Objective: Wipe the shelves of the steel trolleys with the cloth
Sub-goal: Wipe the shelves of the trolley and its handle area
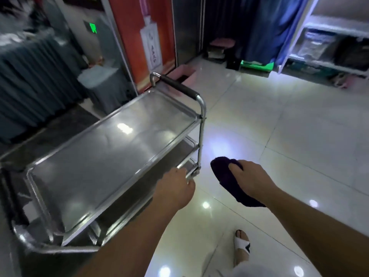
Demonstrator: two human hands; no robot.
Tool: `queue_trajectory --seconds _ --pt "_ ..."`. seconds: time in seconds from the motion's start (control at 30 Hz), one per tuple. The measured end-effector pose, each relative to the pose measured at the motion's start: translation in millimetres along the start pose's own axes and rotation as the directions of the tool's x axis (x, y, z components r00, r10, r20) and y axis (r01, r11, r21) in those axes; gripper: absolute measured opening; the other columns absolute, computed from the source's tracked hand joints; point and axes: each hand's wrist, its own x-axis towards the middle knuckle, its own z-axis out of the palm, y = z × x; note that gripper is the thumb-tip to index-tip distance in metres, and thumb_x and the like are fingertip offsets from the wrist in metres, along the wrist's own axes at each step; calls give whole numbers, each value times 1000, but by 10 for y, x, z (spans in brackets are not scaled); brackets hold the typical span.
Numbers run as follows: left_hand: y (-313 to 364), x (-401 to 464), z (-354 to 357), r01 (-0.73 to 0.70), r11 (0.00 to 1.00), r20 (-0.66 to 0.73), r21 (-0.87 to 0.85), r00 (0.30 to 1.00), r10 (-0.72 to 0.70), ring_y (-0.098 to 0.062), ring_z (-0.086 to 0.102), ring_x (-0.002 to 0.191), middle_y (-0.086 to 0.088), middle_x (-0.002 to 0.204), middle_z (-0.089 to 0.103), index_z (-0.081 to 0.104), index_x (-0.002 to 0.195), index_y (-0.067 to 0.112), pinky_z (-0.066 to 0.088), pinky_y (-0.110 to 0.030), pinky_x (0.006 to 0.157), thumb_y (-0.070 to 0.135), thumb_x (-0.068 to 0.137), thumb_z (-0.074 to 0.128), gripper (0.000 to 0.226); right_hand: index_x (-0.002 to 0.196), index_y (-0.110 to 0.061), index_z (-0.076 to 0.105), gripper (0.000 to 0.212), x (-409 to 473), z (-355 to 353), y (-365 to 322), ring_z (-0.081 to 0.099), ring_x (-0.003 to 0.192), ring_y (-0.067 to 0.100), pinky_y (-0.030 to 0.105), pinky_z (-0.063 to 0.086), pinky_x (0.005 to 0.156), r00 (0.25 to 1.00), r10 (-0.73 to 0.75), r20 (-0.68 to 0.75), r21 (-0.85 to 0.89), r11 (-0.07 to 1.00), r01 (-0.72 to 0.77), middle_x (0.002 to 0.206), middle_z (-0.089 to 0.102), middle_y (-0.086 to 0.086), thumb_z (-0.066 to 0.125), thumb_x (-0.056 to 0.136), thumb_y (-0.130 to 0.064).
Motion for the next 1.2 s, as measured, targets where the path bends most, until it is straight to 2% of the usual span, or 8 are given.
queue_trajectory --seconds 0.1,0.27,0.4,0.53,0.87,1.07,1.2 --pt "529 440 -112 -60 998 -25 27 998 61 -27 61 117 -4 131 60 58 133 23 50 -43 94 48 101 48 42 80 -14 60 39 276 -423 280 61 66 19 32 41 60 997 46 -55 49 998 -43 74 66 3 41 102 -40" --pt "1618 1195 -189 -128 990 -28 56 991 129 -24 60 121 -3 139 58 54 143 23 52 -43 99 46 102 45 48 82 -22 61 35 811 -1254 859 63 74 16 33 42 62 991 88 -99 50 995 -83 79 67 -3 40 101 -42" --pt "2448 1718 -162 -161 985 -5 59 987 161 -24 59 120 -2 141 55 50 145 24 50 -42 96 44 103 45 47 75 -25 56 35 1251 -1916 1315 62 68 13 33 40 58 989 83 -125 -7 996 -84 72 65 -6 39 99 -44" --pt "2992 2209 -141 -176 982 23 63 984 175 -23 57 121 0 142 53 49 145 26 48 -40 95 45 103 45 46 76 -26 55 34 1745 -2398 1646 61 67 13 32 41 57 987 95 -127 -65 992 -104 72 64 -7 38 99 -45" --pt "3343 4025 -215 -192 976 137 106 975 177 -24 55 124 0 145 52 47 148 24 48 -41 97 46 105 42 49 79 -23 56 37 3379 -2882 1889 62 71 17 34 47 61 980 186 -71 -173 965 -196 76 65 -4 36 100 -46" --pt "3295 5226 -543 -233 965 225 123 953 202 -24 50 131 1 147 51 47 148 26 46 -40 100 45 104 41 49 84 -23 55 35 4462 -3147 1551 62 78 22 35 49 67 974 228 -14 -299 928 -221 83 64 -2 36 100 -47" --pt "3283 5958 -794 -240 959 243 148 949 200 -26 51 131 -2 145 52 47 148 25 44 -39 100 44 103 41 49 83 -22 54 36 5137 -3273 1267 60 73 19 32 42 58 981 191 -47 -320 927 -196 80 63 -2 36 100 -49"
